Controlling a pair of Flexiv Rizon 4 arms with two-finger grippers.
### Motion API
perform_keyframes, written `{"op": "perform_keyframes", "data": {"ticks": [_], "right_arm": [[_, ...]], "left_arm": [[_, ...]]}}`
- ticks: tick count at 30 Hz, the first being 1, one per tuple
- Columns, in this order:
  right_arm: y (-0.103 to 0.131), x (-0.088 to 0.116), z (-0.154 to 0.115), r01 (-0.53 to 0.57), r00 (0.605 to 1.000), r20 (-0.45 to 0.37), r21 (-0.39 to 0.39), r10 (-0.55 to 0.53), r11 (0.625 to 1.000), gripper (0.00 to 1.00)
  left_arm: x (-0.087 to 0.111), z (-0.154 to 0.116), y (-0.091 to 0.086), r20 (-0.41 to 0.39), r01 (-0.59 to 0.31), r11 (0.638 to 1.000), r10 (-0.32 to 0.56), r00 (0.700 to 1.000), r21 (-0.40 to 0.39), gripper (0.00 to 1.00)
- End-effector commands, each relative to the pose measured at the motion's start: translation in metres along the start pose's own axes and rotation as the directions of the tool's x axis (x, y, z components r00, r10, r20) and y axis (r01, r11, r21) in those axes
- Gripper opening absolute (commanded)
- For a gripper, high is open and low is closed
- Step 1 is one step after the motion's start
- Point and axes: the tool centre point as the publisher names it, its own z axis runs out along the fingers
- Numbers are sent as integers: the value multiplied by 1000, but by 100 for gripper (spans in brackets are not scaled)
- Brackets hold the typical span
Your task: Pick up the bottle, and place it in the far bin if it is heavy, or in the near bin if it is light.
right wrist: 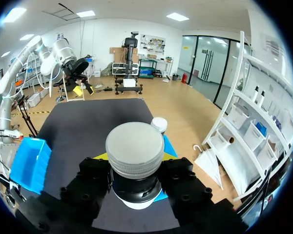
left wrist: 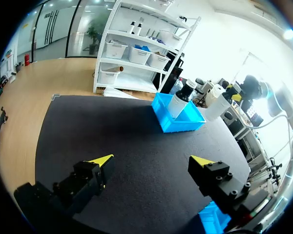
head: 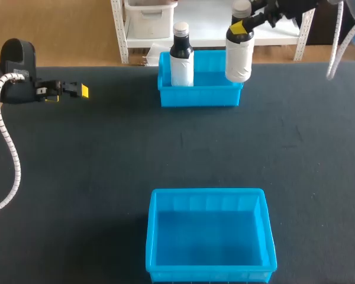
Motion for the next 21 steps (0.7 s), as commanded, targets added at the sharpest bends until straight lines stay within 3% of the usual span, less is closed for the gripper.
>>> {"op": "perform_keyframes", "data": {"ticks": [1, 21], "right_arm": [[-17, -5, 13, 0, 1000, 2, -37, 0, 999, 0], [-42, -2, 51, -12, 1000, 14, -73, 13, 997, 0]], "left_arm": [[0, 0, 0, 0, 0, 1000, 0, 1000, 0, 100], [0, 0, 0, 0, 0, 1000, 0, 1000, 0, 100]]}}
